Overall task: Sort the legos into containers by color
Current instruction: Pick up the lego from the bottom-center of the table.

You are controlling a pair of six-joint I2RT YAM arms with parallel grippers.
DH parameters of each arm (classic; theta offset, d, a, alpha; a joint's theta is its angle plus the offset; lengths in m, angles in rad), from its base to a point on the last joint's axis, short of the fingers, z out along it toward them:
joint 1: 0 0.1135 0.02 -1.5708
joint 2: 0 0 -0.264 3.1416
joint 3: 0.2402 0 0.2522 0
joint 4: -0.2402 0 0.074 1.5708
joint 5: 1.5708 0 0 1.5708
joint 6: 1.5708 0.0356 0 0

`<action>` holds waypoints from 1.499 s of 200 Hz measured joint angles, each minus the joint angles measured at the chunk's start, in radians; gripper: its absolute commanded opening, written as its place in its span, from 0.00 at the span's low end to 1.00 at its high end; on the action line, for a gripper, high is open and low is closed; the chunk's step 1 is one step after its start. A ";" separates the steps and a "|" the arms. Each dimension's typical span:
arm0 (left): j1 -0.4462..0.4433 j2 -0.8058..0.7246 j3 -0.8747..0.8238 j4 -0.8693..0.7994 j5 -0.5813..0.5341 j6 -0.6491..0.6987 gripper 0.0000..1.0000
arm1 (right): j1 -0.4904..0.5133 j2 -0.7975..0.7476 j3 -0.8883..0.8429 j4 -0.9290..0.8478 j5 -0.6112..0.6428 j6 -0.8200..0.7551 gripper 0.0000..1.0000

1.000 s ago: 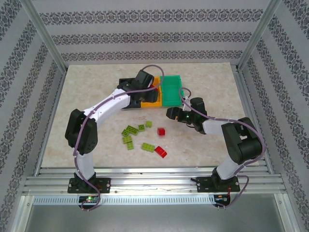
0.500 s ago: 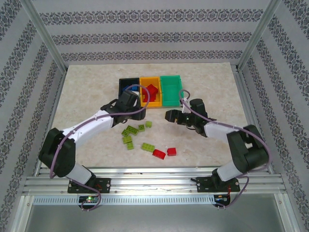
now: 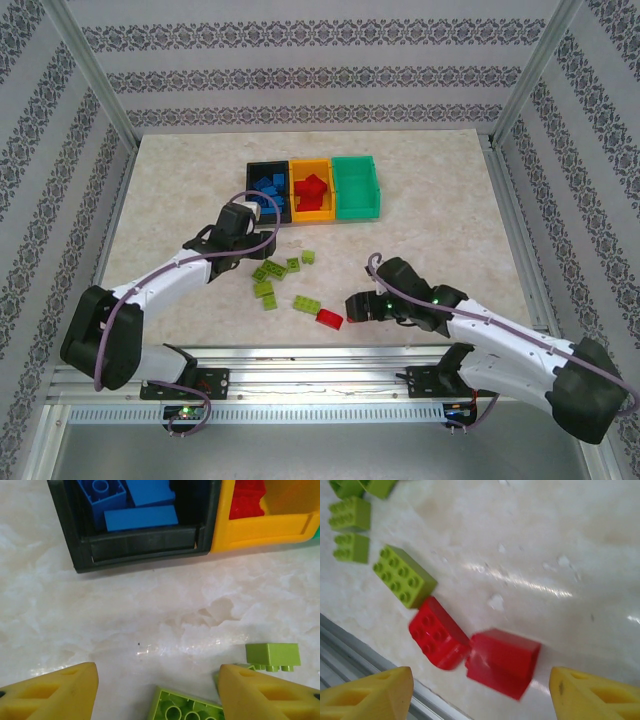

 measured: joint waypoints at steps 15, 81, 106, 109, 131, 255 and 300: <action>0.008 -0.001 -0.014 0.029 0.011 0.015 0.65 | 0.034 0.022 0.000 -0.041 0.034 0.021 0.72; 0.035 -0.002 -0.066 0.088 0.057 0.056 0.65 | 0.121 0.280 0.120 -0.071 0.093 0.043 0.72; 0.044 -0.018 -0.111 0.132 0.074 0.063 0.65 | 0.134 0.327 0.162 -0.071 0.108 0.042 0.70; 0.046 -0.019 -0.116 0.134 0.075 0.063 0.65 | 0.134 0.330 0.165 -0.071 0.110 0.042 0.69; 0.061 -0.020 -0.134 0.134 0.096 0.063 0.65 | 0.134 0.351 0.180 -0.072 0.128 0.038 0.60; 0.066 -0.011 -0.134 0.175 0.169 0.062 0.65 | 0.134 0.404 0.216 -0.058 0.142 0.040 0.36; 0.066 -0.021 -0.141 0.179 0.169 0.062 0.65 | 0.106 0.395 0.242 -0.084 0.137 0.018 0.38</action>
